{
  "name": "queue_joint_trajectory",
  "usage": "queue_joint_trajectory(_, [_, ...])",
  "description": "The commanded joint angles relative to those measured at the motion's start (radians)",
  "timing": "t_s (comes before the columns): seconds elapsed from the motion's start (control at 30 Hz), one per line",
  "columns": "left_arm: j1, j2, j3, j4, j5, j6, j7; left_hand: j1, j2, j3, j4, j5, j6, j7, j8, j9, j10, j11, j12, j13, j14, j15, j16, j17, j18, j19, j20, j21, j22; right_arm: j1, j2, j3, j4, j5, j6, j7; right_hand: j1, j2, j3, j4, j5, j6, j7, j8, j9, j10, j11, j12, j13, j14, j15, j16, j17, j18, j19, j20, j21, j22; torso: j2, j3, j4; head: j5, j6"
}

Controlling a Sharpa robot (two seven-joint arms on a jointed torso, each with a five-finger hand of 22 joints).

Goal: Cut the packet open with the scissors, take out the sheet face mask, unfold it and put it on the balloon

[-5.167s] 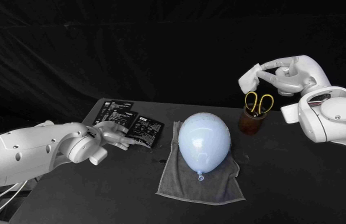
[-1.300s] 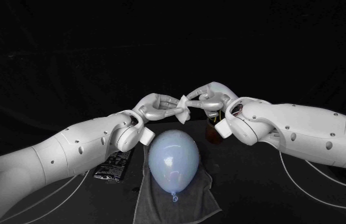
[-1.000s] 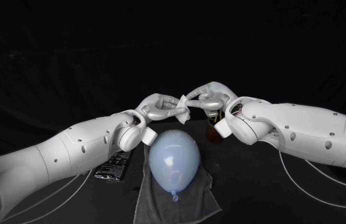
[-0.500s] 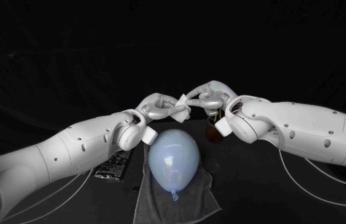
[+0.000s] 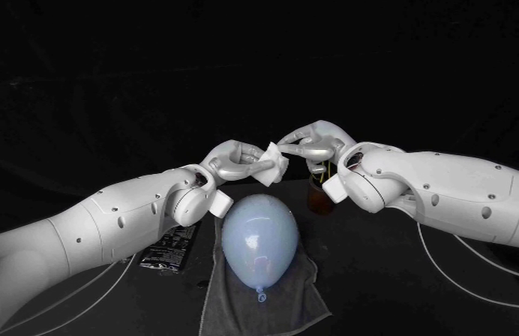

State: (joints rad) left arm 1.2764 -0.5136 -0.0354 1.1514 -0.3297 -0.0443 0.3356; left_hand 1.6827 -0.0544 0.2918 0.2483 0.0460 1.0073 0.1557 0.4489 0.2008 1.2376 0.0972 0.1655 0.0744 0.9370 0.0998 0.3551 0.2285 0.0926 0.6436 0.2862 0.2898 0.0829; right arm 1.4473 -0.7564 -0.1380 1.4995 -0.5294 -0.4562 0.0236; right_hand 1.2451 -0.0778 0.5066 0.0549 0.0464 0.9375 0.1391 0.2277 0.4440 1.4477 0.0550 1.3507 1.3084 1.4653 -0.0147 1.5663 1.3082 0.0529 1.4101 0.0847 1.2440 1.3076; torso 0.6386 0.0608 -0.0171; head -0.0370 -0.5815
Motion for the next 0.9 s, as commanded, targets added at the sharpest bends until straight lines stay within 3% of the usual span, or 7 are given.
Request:
queue_joint_trajectory(0.03, [0.001,0.000,0.001,0.003,0.001,0.021,-0.002,-0.003,-0.007,0.008,-0.001,0.002,0.002,-0.007,0.005,0.034,0.007,-0.001,0.000,-0.002,0.006,-0.001,0.005,0.001,0.017,0.008,0.002,0.004,0.000,0.002,0.002,0.001,-0.008,-0.001,0.032,-0.017,-0.019,-0.014,-0.026,0.021,0.002,-0.032,0.018,-0.022,-0.014,-0.021,0.016,-0.028,0.107,0.105,0.015,0.004,0.262,0.020,-0.016,0.009,-0.025,0.132,0.000,-0.0002,0.0000,-0.001,-0.001])
queue_joint_trajectory(0.3, [0.001,-0.006,0.001,0.008,0.025,0.021,0.000,-0.011,-0.008,0.057,-0.003,0.002,-0.019,-0.004,0.012,0.047,0.003,0.003,-0.012,-0.006,-0.005,0.002,0.002,0.005,0.022,0.015,0.002,0.004,-0.001,0.002,-0.004,0.001,-0.027,0.000,0.056,-0.038,-0.021,-0.011,-0.042,0.042,0.003,-0.041,0.026,-0.034,-0.026,-0.037,0.025,-0.040,0.097,0.103,0.023,0.002,0.256,0.023,-0.022,0.021,-0.036,0.129,0.000,0.0001,-0.0004,-0.002,-0.001])
queue_joint_trajectory(0.53, [0.001,-0.010,0.001,0.011,0.036,0.019,0.003,-0.028,-0.019,0.146,-0.019,0.002,-0.047,0.004,0.016,0.066,-0.007,0.011,-0.029,-0.006,-0.011,0.006,0.003,0.011,0.024,0.018,0.002,0.002,-0.002,0.002,-0.018,0.000,-0.032,0.007,0.075,-0.043,-0.036,-0.010,-0.065,0.077,0.003,-0.038,0.028,-0.038,-0.034,-0.042,0.027,-0.038,0.094,0.103,0.027,0.001,0.254,0.025,-0.023,0.029,-0.041,0.129,0.000,0.0006,-0.0001,-0.003,-0.001])
queue_joint_trajectory(0.73, [0.001,-0.014,0.001,0.013,0.042,0.016,0.003,-0.049,-0.032,0.189,-0.031,0.002,-0.054,0.006,0.022,0.078,-0.007,0.013,-0.032,-0.004,-0.011,0.007,0.008,0.016,0.024,0.020,0.002,0.003,-0.002,-0.004,-0.050,-0.003,0.002,0.018,0.095,-0.024,-0.059,-0.033,-0.120,0.127,0.006,-0.033,0.024,-0.040,-0.044,-0.043,0.026,-0.031,0.092,0.103,0.027,0.002,0.255,0.027,-0.023,0.032,-0.043,0.130,0.001,0.0007,-0.0001,-0.007,0.000])
queue_joint_trajectory(0.9, [0.001,-0.016,0.001,0.012,0.043,0.013,0.002,-0.072,-0.044,0.222,-0.045,0.002,-0.056,0.006,0.029,0.089,-0.003,0.013,-0.032,-0.002,-0.010,0.006,0.012,0.022,0.025,0.022,0.001,0.004,-0.002,-0.011,-0.072,-0.005,0.033,0.032,0.090,0.013,-0.041,-0.044,-0.143,0.133,0.006,-0.026,0.021,-0.039,-0.048,-0.034,0.023,-0.015,0.098,0.106,0.025,0.005,0.263,0.023,-0.011,0.031,-0.023,0.139,-0.001,0.0007,-0.0014,-0.006,-0.002])
